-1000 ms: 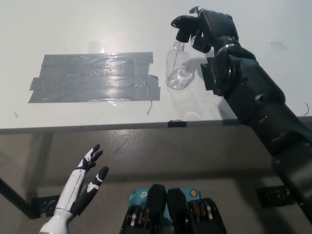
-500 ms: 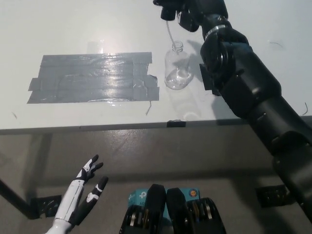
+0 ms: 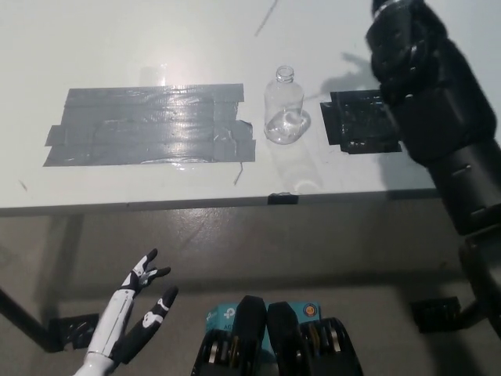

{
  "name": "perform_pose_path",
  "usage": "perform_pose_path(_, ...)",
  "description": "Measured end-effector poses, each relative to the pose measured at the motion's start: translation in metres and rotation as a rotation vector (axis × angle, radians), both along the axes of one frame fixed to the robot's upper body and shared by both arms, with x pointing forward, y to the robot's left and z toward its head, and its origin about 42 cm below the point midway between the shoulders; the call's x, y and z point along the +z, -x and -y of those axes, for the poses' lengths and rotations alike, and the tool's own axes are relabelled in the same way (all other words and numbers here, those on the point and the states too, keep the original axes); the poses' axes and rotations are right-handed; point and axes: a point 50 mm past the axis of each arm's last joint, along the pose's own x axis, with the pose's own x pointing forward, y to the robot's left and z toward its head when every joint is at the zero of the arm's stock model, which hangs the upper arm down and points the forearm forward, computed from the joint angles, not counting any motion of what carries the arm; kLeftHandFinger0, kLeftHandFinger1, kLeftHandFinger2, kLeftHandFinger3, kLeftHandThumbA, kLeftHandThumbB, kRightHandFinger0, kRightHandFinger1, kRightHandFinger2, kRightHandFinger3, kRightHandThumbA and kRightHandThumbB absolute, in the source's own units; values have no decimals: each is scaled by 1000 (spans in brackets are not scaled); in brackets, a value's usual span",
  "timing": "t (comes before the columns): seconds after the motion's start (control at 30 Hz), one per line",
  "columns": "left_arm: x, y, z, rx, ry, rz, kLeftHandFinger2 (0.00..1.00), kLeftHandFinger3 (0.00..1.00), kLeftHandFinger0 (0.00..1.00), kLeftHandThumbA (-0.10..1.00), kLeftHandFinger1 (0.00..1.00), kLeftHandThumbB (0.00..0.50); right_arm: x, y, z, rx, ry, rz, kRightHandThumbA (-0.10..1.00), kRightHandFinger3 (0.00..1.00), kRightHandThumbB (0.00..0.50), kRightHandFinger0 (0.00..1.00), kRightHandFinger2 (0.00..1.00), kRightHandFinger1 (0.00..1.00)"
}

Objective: The robot grabs the black lid of the spray bottle on the desk and places it on the black area of the desk

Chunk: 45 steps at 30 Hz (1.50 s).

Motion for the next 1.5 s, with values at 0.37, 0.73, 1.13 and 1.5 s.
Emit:
perform_pose_path(0.37,-1,4,-5,17,-5,-4,984,1000,1000,824,1000,0,-15,2,38,-72,-154,9,-100,608,147,0,572,224)
perform_pose_path(0.73,0,4,-8,27,-7,0,985,1000,1000,802,1000,0,-119,-5,63,-184,-140,-197,-100,682,144,0,639,272)
perform_pose_path(1.13,5,-1,-10,34,-8,20,995,1000,1000,806,1000,0,-207,0,74,-286,-87,-369,352,942,225,391,781,588)
perform_pose_path(1.5,9,-2,-11,35,-8,34,1000,1000,1000,765,1000,0,-185,-9,90,-179,-8,-395,545,1000,500,1000,1000,1000)
